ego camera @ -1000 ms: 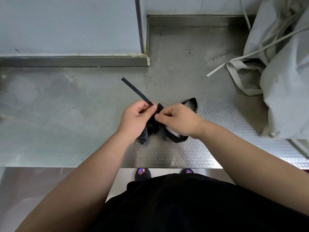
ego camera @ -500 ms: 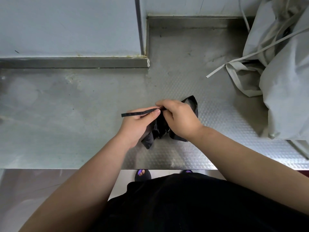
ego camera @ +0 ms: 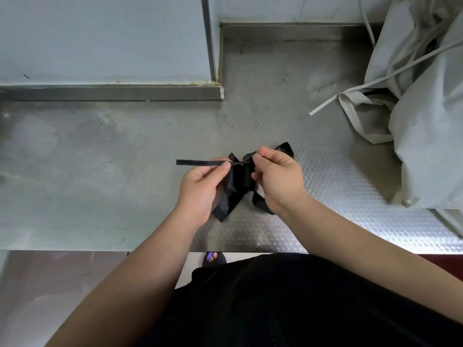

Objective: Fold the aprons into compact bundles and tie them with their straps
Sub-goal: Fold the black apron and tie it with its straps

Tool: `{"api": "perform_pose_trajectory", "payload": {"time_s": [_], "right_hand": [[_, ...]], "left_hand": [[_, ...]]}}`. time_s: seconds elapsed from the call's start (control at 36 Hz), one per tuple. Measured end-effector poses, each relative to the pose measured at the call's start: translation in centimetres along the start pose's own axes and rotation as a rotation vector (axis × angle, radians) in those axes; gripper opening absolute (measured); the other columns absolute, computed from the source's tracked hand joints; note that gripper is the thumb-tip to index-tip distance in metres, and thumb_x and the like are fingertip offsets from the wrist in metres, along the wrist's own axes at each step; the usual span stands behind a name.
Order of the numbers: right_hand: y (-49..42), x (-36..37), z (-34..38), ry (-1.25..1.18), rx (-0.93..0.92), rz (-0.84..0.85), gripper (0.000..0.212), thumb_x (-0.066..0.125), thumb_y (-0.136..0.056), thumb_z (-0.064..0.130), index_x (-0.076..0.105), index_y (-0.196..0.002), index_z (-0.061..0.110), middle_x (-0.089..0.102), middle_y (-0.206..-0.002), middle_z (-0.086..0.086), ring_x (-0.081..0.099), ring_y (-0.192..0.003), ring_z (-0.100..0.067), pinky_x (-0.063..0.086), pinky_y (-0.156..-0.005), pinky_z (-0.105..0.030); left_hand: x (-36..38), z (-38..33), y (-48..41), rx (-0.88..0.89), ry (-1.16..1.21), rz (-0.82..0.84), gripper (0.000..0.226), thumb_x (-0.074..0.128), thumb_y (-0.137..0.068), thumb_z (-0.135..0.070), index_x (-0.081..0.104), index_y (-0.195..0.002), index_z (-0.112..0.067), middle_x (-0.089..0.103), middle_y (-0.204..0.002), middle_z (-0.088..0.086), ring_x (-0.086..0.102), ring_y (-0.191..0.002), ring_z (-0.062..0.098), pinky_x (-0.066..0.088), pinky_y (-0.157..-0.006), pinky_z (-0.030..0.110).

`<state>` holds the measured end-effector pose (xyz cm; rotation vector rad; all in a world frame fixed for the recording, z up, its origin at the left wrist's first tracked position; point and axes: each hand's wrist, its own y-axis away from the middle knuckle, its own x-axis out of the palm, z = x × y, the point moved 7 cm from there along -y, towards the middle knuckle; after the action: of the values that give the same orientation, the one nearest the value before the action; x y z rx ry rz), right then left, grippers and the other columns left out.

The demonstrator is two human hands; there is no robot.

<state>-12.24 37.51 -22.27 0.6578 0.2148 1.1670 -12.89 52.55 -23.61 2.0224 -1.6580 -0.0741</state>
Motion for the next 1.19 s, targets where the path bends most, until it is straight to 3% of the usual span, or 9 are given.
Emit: {"api": "perform_pose_trajectory", "payload": {"time_s": [0.14,0.28,0.39,0.47,0.53,0.67,0.92,1.06,1.19], "right_hand": [[-0.9,-2.6,0.1,0.109,-0.023,-0.111,0.012,0.056,-0.092,0.0,0.061,-0.098,0.008,0.053,-0.069,0.002,0.049,-0.044,-0.001,0.048,-0.052,-0.014],[-0.9,-2.2,0.4,0.116,-0.027,-0.077,0.01,0.053,-0.095,0.011,0.05,-0.102,0.017,0.049,-0.077,0.001,0.053,-0.059,-0.007,0.057,-0.069,-0.025],[0.1,-1.4,1.4,0.417,-0.16,0.01,0.059,0.061,-0.089,0.037,0.026,-0.134,0.021,0.059,-0.081,0.002,0.064,-0.078,-0.016,0.052,-0.083,-0.025],[0.1,-1.2,2.0,0.636,-0.216,-0.01,0.035,0.056,-0.09,0.045,0.045,-0.091,0.012,0.049,-0.064,0.006,0.05,-0.06,-0.007,0.038,-0.057,-0.016],[-0.4,-1.2,1.5,0.691,-0.117,0.016,0.047,0.052,-0.092,0.046,0.041,-0.059,0.014,0.043,-0.053,0.005,0.041,-0.051,-0.01,0.03,-0.051,-0.022],[-0.7,-0.7,1.1,0.493,0.023,0.083,0.028,0.056,-0.094,0.021,0.058,-0.067,0.014,0.051,-0.06,0.001,0.043,-0.05,-0.012,0.038,-0.054,-0.025],[1.2,0.6,1.8,0.871,-0.605,0.193,0.014,0.055,-0.094,0.013,0.066,-0.098,0.006,0.062,-0.082,0.003,0.053,-0.075,-0.011,0.039,-0.072,-0.017],[2.1,1.5,1.9,1.015,-0.869,0.243,0.017,0.057,-0.086,0.01,0.07,-0.093,0.001,0.066,-0.095,-0.015,0.064,-0.089,-0.029,0.045,-0.077,-0.022],[2.0,2.0,2.1,1.121,-0.887,0.36,0.017,0.053,-0.091,0.012,0.064,-0.095,-0.001,0.062,-0.118,-0.018,0.059,-0.111,-0.031,0.047,-0.085,-0.033]], "left_hand": [[-1.1,0.8,0.1,-0.032,0.093,-0.032,0.018,0.048,-0.094,0.0,0.061,-0.082,0.0,0.071,-0.082,0.012,0.069,-0.081,0.02,0.055,-0.079,0.028],[1.1,0.1,0.2,-0.037,0.002,0.079,0.02,0.045,-0.097,-0.006,0.051,-0.079,-0.015,0.071,-0.092,0.003,0.068,-0.089,0.011,0.05,-0.067,0.021],[1.5,-0.4,0.0,0.009,-0.154,0.06,0.019,0.05,-0.096,-0.012,0.056,-0.08,-0.02,0.07,-0.092,-0.004,0.064,-0.095,0.009,0.045,-0.074,0.025],[1.7,-0.3,0.2,0.018,-0.164,0.066,0.022,0.05,-0.096,-0.01,0.058,-0.079,-0.02,0.07,-0.091,-0.004,0.063,-0.093,0.01,0.045,-0.078,0.027],[2.0,-0.3,0.5,0.02,-0.181,0.096,0.022,0.049,-0.096,-0.009,0.059,-0.079,-0.02,0.071,-0.095,-0.005,0.061,-0.093,0.009,0.044,-0.08,0.029],[2.9,-0.3,0.6,-0.004,-0.294,0.139,0.018,0.046,-0.098,-0.015,0.056,-0.086,-0.024,0.072,-0.092,-0.014,0.06,-0.079,-0.007,0.036,-0.065,0.025],[2.8,-2.2,-0.3,0.02,-0.543,-0.026,0.021,0.059,-0.089,-0.018,0.058,-0.067,-0.02,0.06,-0.061,-0.01,0.045,-0.052,0.003,0.037,-0.057,0.024],[2.6,-3.0,-0.3,0.028,-0.716,0.04,0.021,0.059,-0.086,-0.012,0.064,-0.068,-0.022,0.064,-0.071,-0.003,0.056,-0.072,0.013,0.046,-0.067,0.027],[2.8,-3.0,-0.2,0.07,-0.804,0.23,0.024,0.058,-0.09,-0.01,0.066,-0.079,-0.03,0.068,-0.083,-0.002,0.062,-0.086,0.016,0.051,-0.085,0.036]]}}
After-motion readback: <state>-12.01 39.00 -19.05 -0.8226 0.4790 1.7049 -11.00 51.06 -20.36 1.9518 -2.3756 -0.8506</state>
